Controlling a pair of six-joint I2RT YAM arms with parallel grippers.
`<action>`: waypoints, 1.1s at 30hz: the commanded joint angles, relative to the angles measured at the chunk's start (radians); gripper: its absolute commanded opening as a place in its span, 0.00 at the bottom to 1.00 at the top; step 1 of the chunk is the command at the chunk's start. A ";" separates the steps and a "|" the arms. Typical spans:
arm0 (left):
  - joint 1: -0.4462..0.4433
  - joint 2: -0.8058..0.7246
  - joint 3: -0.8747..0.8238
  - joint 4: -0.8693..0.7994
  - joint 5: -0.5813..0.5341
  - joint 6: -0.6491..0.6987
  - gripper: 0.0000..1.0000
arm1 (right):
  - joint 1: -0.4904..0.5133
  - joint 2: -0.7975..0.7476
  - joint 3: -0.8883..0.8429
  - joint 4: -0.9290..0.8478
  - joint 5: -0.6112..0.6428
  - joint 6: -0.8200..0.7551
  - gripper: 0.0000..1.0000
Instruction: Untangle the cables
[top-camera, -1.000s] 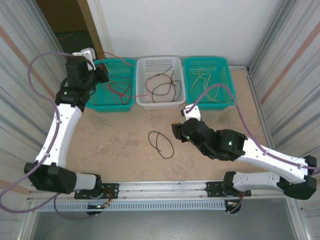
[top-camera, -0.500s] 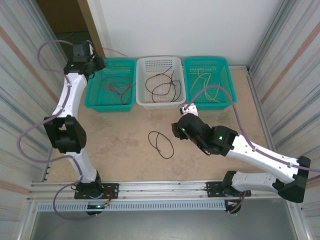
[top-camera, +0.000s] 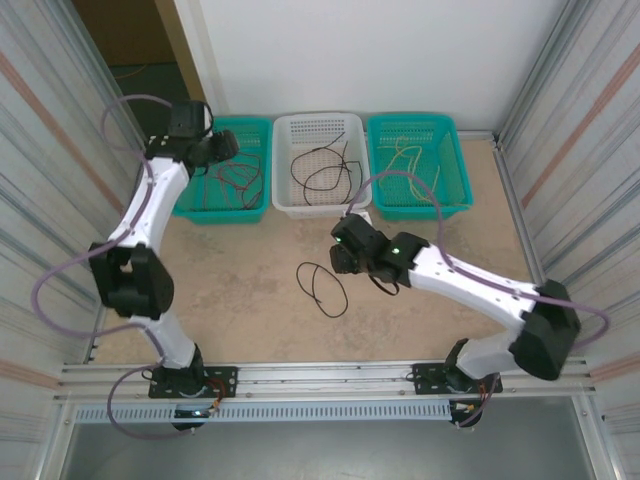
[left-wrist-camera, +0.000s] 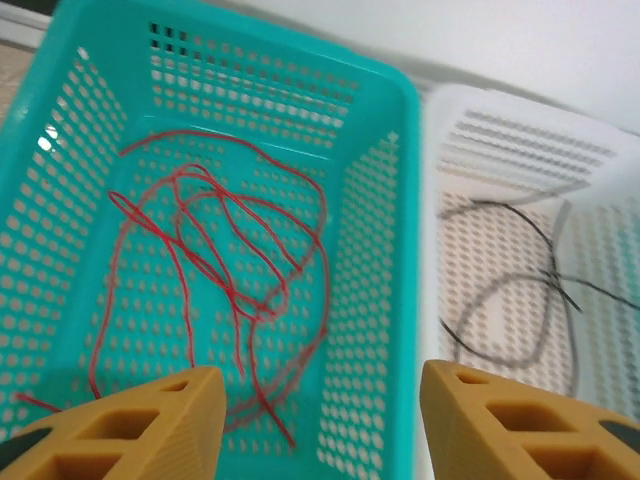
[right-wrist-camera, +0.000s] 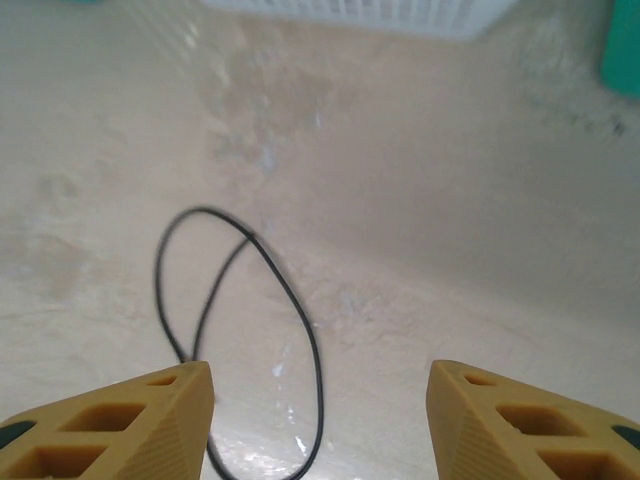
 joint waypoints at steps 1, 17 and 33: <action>-0.056 -0.209 -0.157 0.030 0.035 0.003 0.53 | -0.004 0.138 0.070 -0.066 -0.100 0.057 0.55; -0.127 -0.920 -0.823 -0.103 0.262 -0.164 0.41 | 0.073 0.541 0.248 -0.169 -0.346 0.083 0.36; -0.159 -0.884 -0.913 0.114 0.454 -0.299 0.48 | 0.138 0.400 0.227 -0.143 -0.237 0.048 0.00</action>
